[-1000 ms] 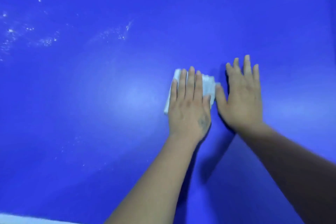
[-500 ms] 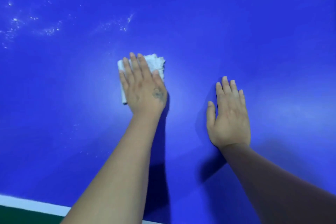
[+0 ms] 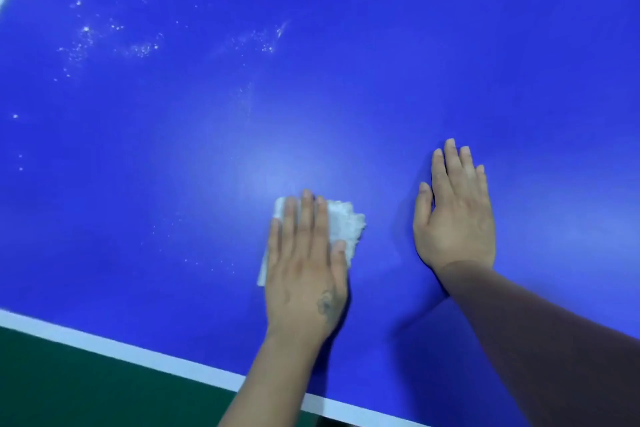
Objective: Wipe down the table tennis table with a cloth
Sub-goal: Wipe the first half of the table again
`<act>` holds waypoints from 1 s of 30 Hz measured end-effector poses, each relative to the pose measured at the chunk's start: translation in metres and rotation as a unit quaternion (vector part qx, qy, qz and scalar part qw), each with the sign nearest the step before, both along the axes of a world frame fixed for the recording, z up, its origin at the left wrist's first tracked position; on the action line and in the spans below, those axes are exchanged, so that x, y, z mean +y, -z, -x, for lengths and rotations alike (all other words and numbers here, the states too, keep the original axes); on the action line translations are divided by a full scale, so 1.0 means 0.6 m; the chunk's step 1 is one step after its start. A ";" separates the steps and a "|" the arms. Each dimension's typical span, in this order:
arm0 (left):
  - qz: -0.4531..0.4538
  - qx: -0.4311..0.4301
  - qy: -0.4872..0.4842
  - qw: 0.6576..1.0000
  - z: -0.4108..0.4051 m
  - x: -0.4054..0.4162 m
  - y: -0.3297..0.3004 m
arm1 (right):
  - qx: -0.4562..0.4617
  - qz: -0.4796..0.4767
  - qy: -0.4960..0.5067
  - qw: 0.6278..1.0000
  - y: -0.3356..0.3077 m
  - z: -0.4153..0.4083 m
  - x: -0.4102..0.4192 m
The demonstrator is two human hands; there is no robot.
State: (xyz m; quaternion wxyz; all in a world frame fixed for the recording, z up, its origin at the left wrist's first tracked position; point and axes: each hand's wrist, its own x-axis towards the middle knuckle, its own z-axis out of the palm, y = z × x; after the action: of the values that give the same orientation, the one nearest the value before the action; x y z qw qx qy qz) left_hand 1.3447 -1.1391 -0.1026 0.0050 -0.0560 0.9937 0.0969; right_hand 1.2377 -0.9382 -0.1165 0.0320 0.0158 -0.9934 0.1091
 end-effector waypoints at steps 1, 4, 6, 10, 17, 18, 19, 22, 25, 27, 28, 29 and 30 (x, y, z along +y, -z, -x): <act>0.006 -0.005 -0.021 1.000 0.002 -0.020 -0.002 | -0.004 -0.004 0.000 1.000 -0.001 0.000 0.000; 0.015 -0.015 -0.101 0.995 0.057 -0.063 0.004 | 0.000 -0.006 -0.001 1.000 -0.001 0.000 -0.002; -0.006 -0.012 -0.152 0.988 0.118 -0.059 0.006 | 0.001 -0.009 -0.003 1.000 -0.001 0.000 0.000; -0.038 0.012 -0.140 0.989 0.200 0.023 0.011 | 0.003 0.000 -0.004 1.000 -0.005 0.000 0.001; -0.033 0.008 0.048 0.998 0.038 0.120 0.006 | -0.002 -0.008 -0.008 1.000 -0.006 0.001 0.000; -0.028 0.000 0.058 0.998 0.004 0.109 0.003 | -0.003 -0.007 -0.008 1.000 -0.007 0.000 0.000; -0.025 -0.010 0.063 0.998 -0.028 0.094 0.001 | -0.003 -0.004 -0.008 1.000 -0.008 0.000 0.000; -0.019 -0.028 0.043 0.998 -0.113 0.024 -0.006 | -0.001 -0.001 -0.006 1.000 -0.008 0.002 -0.001; -0.008 -0.030 -0.046 0.998 -0.140 -0.063 -0.012 | 0.000 0.003 -0.008 1.000 -0.010 0.000 -0.004; 0.004 -0.035 -0.107 0.994 -0.105 -0.112 -0.009 | 0.002 0.006 -0.008 1.000 -0.011 0.000 -0.005; 0.006 -0.035 -0.130 0.991 -0.075 -0.130 -0.006 | 0.005 0.006 -0.006 1.000 -0.011 -0.002 -0.006; 0.004 -0.031 -0.147 0.989 -0.038 -0.141 -0.002 | 0.008 0.005 -0.004 1.000 -0.010 -0.003 -0.006; -0.006 -0.022 -0.156 0.988 0.001 -0.146 0.003 | 0.012 0.004 -0.004 1.000 -0.007 -0.005 -0.006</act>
State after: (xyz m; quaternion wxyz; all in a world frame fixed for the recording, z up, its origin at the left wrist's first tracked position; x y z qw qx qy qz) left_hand 1.3440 -1.2266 -0.1042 0.0124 -0.2120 0.9720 0.1009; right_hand 1.2405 -0.9417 -0.1122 0.0441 0.0211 -0.9924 0.1133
